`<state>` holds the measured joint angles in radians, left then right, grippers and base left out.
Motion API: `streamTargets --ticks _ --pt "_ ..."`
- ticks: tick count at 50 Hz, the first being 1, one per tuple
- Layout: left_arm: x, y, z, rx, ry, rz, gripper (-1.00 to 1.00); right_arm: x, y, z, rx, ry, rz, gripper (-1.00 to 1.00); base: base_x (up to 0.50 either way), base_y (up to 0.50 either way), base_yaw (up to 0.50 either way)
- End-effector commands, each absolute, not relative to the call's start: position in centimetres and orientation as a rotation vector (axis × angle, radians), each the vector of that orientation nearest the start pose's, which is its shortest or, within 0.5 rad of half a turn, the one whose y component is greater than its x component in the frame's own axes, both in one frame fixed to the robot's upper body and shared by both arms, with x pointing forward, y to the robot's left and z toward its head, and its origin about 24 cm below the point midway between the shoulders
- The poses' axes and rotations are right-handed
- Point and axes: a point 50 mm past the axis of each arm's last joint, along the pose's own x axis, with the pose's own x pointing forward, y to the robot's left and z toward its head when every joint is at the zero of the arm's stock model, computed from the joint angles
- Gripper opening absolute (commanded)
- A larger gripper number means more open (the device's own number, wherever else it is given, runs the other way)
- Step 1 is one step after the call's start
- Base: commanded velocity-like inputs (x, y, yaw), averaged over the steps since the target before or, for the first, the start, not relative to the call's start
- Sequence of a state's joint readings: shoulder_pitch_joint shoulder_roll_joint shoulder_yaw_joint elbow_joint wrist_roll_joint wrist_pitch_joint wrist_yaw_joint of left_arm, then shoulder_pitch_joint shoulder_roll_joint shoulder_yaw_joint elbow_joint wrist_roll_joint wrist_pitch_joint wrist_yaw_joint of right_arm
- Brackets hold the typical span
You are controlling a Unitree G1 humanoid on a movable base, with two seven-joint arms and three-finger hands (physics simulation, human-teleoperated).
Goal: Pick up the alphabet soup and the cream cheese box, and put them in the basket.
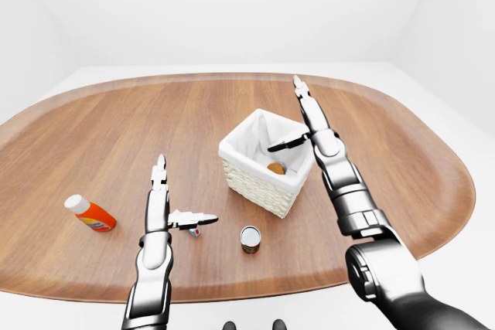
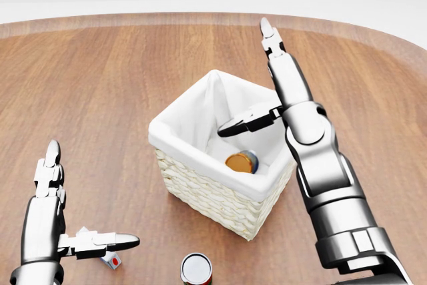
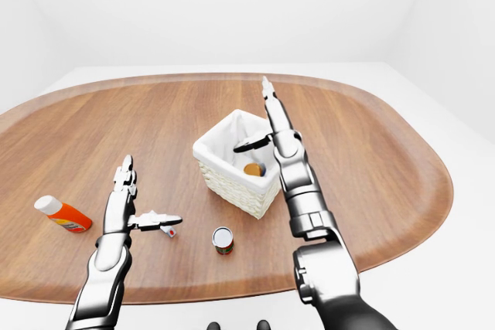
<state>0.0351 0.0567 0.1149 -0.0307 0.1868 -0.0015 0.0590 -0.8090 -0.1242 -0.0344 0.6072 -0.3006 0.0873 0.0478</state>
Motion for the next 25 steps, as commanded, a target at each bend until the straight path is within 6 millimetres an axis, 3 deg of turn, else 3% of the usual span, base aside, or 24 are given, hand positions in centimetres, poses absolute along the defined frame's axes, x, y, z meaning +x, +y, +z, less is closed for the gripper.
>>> streamTargets --ticks 1,8,16,25 --pt "24.4 19.3 4.4 0.248 0.002 0.180 1.00 37.0 -12.7 17.4 -0.425 -0.274 0.092 1.00 0.00 0.00 0.00" --pt "24.3 19.3 4.3 0.250 0.005 0.179 1.00 35.3 -12.8 18.2 -0.418 -0.353 0.106 1.00 0.00 0.00 0.00" --pt "24.4 19.8 4.5 0.326 0.021 0.220 1.00 32.6 -13.4 17.1 -0.438 -0.375 0.122 1.00 0.00 0.00 0.00" --pt "24.1 20.0 7.2 0.483 -0.048 0.220 1.00 28.0 -14.1 17.8 -0.464 -0.471 0.132 1.00 0.00 0.00 0.00"
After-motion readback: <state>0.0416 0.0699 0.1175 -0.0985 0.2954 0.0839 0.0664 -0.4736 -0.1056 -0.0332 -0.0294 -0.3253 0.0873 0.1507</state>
